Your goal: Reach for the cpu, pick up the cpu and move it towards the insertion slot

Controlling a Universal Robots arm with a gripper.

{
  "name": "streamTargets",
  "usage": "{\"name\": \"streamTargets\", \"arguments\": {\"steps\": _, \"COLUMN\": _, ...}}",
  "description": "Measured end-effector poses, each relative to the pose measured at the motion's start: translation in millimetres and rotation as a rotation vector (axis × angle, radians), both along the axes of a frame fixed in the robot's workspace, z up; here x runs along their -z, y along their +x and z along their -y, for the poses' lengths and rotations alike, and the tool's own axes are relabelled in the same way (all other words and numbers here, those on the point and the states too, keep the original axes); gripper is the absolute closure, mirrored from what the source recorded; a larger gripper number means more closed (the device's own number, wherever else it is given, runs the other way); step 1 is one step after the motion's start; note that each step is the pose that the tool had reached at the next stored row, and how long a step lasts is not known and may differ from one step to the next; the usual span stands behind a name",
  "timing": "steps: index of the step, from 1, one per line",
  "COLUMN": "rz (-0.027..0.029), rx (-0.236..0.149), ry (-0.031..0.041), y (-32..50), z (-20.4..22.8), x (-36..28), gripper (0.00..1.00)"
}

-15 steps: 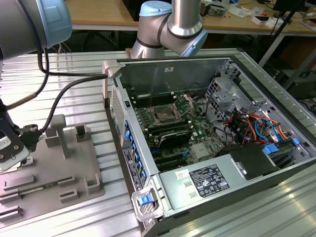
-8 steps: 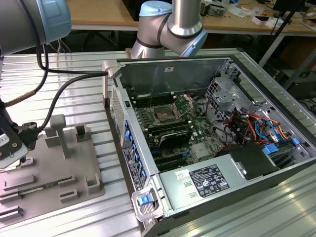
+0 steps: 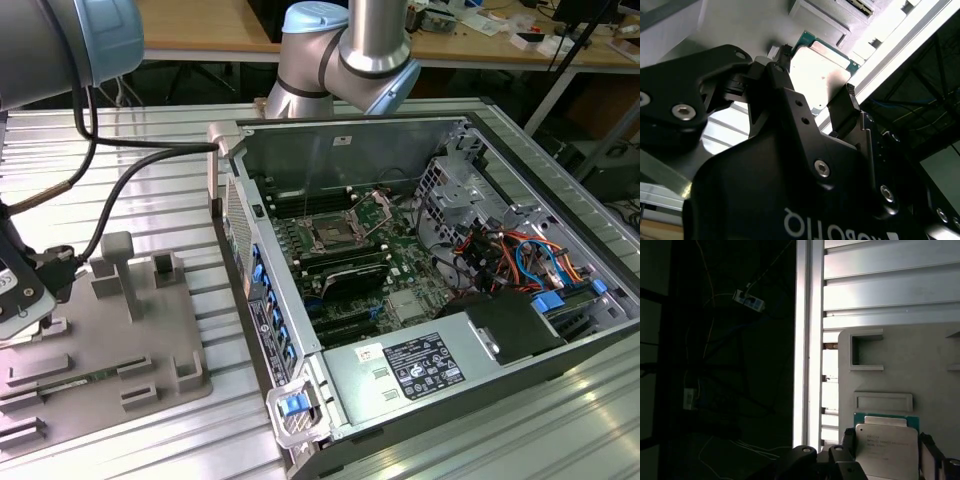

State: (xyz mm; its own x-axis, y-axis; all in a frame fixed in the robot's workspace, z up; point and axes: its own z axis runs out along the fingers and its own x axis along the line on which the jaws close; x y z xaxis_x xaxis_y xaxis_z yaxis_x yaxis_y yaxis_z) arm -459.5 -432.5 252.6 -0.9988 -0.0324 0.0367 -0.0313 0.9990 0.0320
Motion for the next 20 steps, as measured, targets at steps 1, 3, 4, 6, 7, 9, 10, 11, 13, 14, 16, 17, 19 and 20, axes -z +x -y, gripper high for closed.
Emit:
{"name": "streamTargets", "arguments": {"steps": 1, "rz": 0.0002, "rx": 0.000, "ry": 0.0001, "y": 0.0, "z": 0.0, "x": -0.3, "gripper": 0.45}}
{"name": "streamTargets", "arguments": {"steps": 3, "rz": 0.0002, "rx": 0.000, "ry": 0.0001, "y": 0.0, "z": 0.0, "x": -0.4, "gripper": 0.45}}
{"name": "streamTargets", "arguments": {"steps": 4, "rz": 0.0001, "rx": 0.000, "ry": 0.0001, "y": 0.0, "z": 0.0, "x": -0.5, "gripper": 0.45}}
{"name": "streamTargets", "arguments": {"steps": 6, "rz": 0.0000, "rx": 0.000, "ry": 0.0000, "y": 0.0, "z": 0.0, "x": -0.6, "gripper": 0.45}}
{"name": "streamTargets", "arguments": {"steps": 7, "rz": 0.0000, "rx": 0.000, "ry": 0.0001, "y": 0.0, "z": 0.0, "x": -0.7, "gripper": 0.45}}
{"name": "streamTargets", "arguments": {"steps": 9, "rz": 0.0000, "rx": 0.000, "ry": 0.0000, "y": 0.0, "z": 0.0, "x": -2.9, "gripper": 0.45}}
{"name": "streamTargets", "arguments": {"steps": 10, "rz": 0.0000, "rx": 0.000, "ry": 0.0000, "y": 0.0, "z": 0.0, "x": -3.8, "gripper": 0.45}}
{"name": "streamTargets", "arguments": {"steps": 11, "rz": 0.0000, "rx": 0.000, "ry": 0.0000, "y": 0.0, "z": 0.0, "x": -4.4, "gripper": 0.45}}
{"name": "streamTargets", "arguments": {"steps": 13, "rz": 0.0002, "rx": 0.000, "ry": 0.0001, "y": 0.0, "z": 0.0, "x": -5.4, "gripper": 0.45}}
{"name": "streamTargets", "arguments": {"steps": 14, "rz": 0.0000, "rx": 0.000, "ry": 0.0000, "y": 0.0, "z": 0.0, "x": -6.1, "gripper": 0.45}}
{"name": "streamTargets", "arguments": {"steps": 16, "rz": 0.0001, "rx": 0.000, "ry": 0.0000, "y": 0.0, "z": 0.0, "x": -6.7, "gripper": 0.45}}
{"name": "streamTargets", "arguments": {"steps": 17, "rz": 0.0000, "rx": 0.000, "ry": 0.0000, "y": 0.0, "z": 0.0, "x": -6.9, "gripper": 0.45}}
{"name": "streamTargets", "arguments": {"steps": 19, "rz": 0.0001, "rx": 0.000, "ry": 0.0001, "y": 0.0, "z": 0.0, "x": -7.2, "gripper": 0.45}}
{"name": "streamTargets", "arguments": {"steps": 20, "rz": 0.0000, "rx": 0.000, "ry": 0.0001, "y": 0.0, "z": 0.0, "x": -7.2, "gripper": 0.45}}
